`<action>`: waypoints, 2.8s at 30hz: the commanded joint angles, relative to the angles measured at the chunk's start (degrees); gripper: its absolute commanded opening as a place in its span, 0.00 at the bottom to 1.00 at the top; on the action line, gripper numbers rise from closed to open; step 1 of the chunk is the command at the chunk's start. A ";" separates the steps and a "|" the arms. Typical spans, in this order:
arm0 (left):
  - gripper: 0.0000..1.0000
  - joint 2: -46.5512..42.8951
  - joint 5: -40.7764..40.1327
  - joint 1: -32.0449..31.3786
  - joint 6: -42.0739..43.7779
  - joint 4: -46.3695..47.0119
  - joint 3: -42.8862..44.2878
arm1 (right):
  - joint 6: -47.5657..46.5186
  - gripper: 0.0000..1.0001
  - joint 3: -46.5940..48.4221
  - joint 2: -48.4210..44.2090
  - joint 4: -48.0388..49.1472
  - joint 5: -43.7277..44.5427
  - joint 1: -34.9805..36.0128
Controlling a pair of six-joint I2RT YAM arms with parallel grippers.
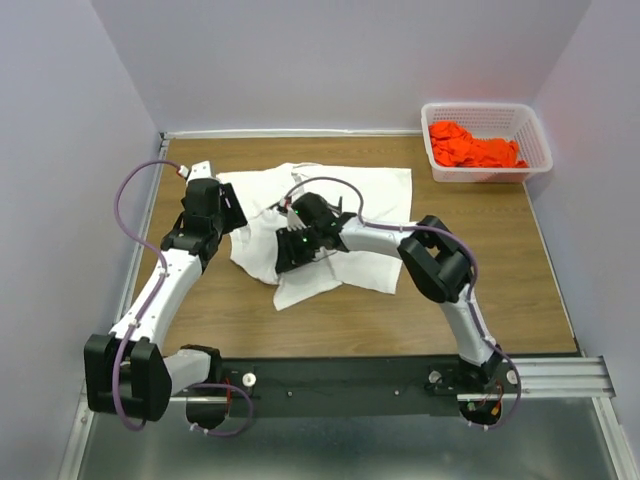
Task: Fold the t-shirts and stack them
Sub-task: Flatten the tshirt out
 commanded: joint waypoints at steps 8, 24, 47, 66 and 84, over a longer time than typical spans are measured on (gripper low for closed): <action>0.73 -8.28 1.81 -0.12 -6.18 -3.26 -10.65 | -2.34 0.52 7.00 -3.16 -4.42 5.74 0.09; 0.49 8.24 8.51 -3.02 -7.06 4.64 -10.40 | -3.14 0.33 -29.23 -27.80 -5.39 17.97 -15.03; 0.38 34.34 -7.13 2.86 3.74 -2.11 9.36 | -1.21 0.22 -36.88 -28.32 -10.48 25.88 -39.02; 0.70 32.08 -7.76 8.40 5.25 -3.26 19.58 | -2.61 0.36 -27.21 -27.96 -14.44 23.69 -46.76; 0.70 8.51 -0.20 -4.95 -12.16 -13.63 -6.52 | -5.16 0.56 -30.46 -38.51 -16.46 20.87 -36.39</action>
